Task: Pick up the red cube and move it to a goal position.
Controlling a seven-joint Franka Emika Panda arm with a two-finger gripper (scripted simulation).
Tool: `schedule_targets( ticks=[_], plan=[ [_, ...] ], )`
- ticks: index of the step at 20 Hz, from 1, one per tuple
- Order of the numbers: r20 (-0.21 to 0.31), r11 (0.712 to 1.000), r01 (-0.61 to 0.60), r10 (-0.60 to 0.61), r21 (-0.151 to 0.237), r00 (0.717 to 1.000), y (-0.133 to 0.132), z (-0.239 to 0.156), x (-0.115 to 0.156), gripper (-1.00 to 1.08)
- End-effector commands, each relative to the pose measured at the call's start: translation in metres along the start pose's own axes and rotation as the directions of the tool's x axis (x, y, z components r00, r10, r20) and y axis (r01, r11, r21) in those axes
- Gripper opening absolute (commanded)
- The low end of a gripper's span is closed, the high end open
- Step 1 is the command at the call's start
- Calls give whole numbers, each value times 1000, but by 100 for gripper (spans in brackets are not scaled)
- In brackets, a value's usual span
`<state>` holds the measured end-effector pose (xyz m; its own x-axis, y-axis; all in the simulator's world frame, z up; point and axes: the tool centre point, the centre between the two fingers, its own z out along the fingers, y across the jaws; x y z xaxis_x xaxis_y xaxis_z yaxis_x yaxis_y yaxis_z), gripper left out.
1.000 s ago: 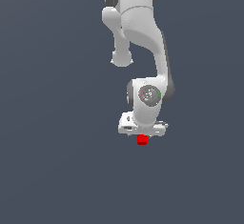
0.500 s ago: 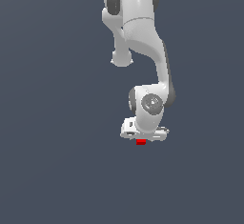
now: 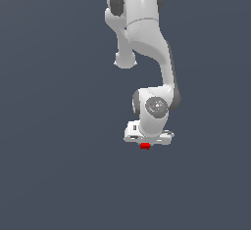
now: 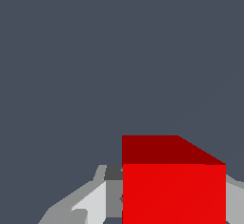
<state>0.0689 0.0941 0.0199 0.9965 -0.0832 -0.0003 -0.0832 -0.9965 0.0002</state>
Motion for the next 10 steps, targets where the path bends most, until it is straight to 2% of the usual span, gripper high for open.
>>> schedule_targets(
  ticks=[1,5,10],
  plan=[
    [0,1000,0,0,0,1000,0,0,0,-100],
    [0,1000,0,0,0,1000,7,-1,1,-100],
    [0,1000,0,0,0,1000,37,-4,3,-100]
  ],
)
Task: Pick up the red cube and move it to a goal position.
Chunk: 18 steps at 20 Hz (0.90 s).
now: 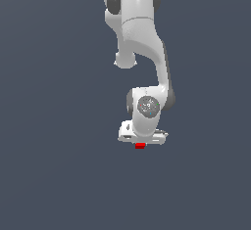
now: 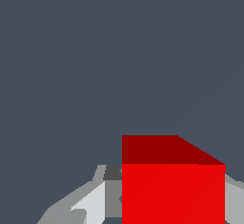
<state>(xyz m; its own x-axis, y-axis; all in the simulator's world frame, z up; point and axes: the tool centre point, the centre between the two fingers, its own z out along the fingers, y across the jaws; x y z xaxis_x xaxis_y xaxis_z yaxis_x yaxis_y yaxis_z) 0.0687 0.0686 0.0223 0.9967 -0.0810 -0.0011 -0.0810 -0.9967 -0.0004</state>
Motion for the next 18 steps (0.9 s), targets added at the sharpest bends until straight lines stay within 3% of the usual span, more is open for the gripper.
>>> schedule_targets(
  ticks=[1,10,18],
  plan=[
    [-1,1000,-2,2,0,1000,20,-2,2,-100],
    [-1,1000,-2,2,0,1000,105,-11,12,-100],
    [-1,1000,-2,2,0,1000,129,-14,16,-100]
  ],
)
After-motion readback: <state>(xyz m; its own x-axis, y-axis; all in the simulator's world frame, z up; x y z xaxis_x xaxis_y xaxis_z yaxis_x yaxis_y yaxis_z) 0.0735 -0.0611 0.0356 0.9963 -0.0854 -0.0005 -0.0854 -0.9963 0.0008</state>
